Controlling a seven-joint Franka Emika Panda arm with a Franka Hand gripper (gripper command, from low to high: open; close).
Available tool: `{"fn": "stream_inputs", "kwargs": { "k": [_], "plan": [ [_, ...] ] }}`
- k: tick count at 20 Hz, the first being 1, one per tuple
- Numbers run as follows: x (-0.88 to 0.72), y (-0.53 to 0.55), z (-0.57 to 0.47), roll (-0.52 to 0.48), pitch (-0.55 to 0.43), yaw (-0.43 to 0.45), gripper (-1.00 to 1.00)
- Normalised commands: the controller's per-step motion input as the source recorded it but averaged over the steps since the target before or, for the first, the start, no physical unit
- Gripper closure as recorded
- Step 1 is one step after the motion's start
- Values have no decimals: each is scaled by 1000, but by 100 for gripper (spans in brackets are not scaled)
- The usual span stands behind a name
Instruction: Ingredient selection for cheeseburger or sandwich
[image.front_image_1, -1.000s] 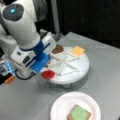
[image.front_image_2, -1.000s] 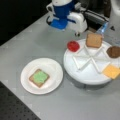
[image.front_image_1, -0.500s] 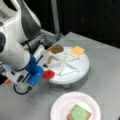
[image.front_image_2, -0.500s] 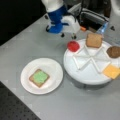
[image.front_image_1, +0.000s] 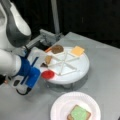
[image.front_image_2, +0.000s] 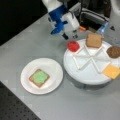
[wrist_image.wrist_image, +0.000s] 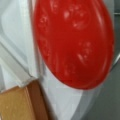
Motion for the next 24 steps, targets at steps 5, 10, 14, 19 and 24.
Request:
{"fn": "stream_inputs", "kwargs": {
  "k": [5, 10, 14, 19, 24],
  "plan": [
    [111, -44, -123, 319, -101, 6, -100],
    [106, -61, -63, 263, -84, 27, -100],
    [129, -34, -84, 208, -81, 37, -100],
    [138, -23, -97, 190, -85, 53, -100],
    [151, -85, -110, 174, -100, 37, -100]
  ]
}}
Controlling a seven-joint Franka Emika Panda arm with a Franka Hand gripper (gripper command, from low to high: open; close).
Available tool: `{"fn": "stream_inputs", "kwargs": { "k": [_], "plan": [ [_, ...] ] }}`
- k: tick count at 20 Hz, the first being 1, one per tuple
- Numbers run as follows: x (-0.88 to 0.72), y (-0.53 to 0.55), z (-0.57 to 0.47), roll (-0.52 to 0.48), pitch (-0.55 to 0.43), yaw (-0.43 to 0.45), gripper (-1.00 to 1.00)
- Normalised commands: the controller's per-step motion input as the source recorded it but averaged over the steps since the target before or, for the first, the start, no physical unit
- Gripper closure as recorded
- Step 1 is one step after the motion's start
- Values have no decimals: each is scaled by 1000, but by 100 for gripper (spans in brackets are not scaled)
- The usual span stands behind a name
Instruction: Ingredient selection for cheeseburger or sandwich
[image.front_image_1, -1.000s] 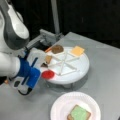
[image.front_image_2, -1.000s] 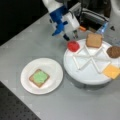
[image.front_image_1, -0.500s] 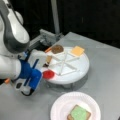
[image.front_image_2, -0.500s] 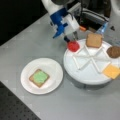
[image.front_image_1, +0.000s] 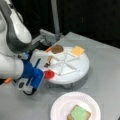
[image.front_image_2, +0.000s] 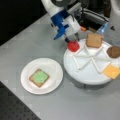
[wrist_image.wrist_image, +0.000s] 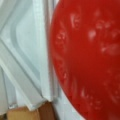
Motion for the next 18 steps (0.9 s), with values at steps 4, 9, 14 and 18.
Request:
{"fn": "stream_inputs", "kwargs": {
  "k": [4, 9, 14, 18],
  "plan": [
    [175, -110, -134, 148, -91, 40, 100],
    [206, -108, -100, 146, -98, 39, 100],
    [211, -121, -64, 141, -88, 24, 100],
    [214, -127, -60, 124, -72, 24, 100]
  ]
}}
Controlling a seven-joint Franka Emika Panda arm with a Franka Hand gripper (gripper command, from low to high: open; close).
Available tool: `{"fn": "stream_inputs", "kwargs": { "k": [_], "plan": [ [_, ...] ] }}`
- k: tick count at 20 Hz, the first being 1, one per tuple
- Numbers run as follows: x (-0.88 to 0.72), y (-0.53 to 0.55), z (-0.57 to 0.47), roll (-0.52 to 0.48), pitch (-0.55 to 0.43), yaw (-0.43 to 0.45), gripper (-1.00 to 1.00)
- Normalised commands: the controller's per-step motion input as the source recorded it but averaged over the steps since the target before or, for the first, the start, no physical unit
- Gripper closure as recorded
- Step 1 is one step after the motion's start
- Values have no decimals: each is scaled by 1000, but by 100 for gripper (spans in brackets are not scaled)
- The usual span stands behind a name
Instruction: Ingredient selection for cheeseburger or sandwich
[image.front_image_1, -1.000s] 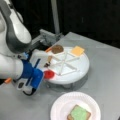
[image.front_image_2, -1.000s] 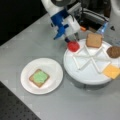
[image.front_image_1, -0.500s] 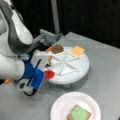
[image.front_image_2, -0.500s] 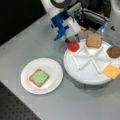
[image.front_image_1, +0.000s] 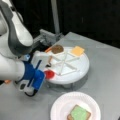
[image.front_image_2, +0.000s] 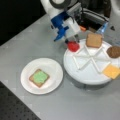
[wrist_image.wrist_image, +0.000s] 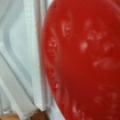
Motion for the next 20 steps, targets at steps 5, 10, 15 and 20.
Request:
{"fn": "stream_inputs", "kwargs": {
  "k": [5, 10, 15, 20],
  "plan": [
    [226, -126, -42, 111, -57, 35, 100],
    [226, -85, -9, 134, -40, 73, 100],
    [233, -71, -26, 140, -23, 66, 100],
    [193, -84, -56, 136, 18, 22, 100]
  ]
}}
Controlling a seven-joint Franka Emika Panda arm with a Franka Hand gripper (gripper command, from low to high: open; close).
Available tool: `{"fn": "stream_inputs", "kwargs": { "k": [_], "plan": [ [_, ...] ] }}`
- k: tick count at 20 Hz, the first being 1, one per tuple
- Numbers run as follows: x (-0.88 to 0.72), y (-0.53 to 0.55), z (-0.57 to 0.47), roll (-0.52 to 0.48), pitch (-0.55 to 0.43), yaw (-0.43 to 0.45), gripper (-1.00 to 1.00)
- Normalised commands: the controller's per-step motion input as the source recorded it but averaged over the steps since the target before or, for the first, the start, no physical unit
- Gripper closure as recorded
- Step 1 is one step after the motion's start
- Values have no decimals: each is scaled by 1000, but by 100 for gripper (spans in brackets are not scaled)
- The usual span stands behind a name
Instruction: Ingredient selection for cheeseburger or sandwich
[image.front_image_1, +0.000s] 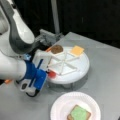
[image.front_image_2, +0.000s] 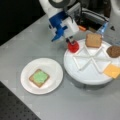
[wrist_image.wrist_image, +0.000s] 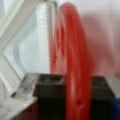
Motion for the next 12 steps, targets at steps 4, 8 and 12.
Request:
{"fn": "stream_inputs", "kwargs": {
  "k": [4, 8, 12],
  "plan": [
    [246, -121, 98, 121, 82, -3, 100],
    [306, -212, 372, 69, 204, -3, 100],
    [358, -285, 491, 6, 250, 49, 100]
  ]
}}
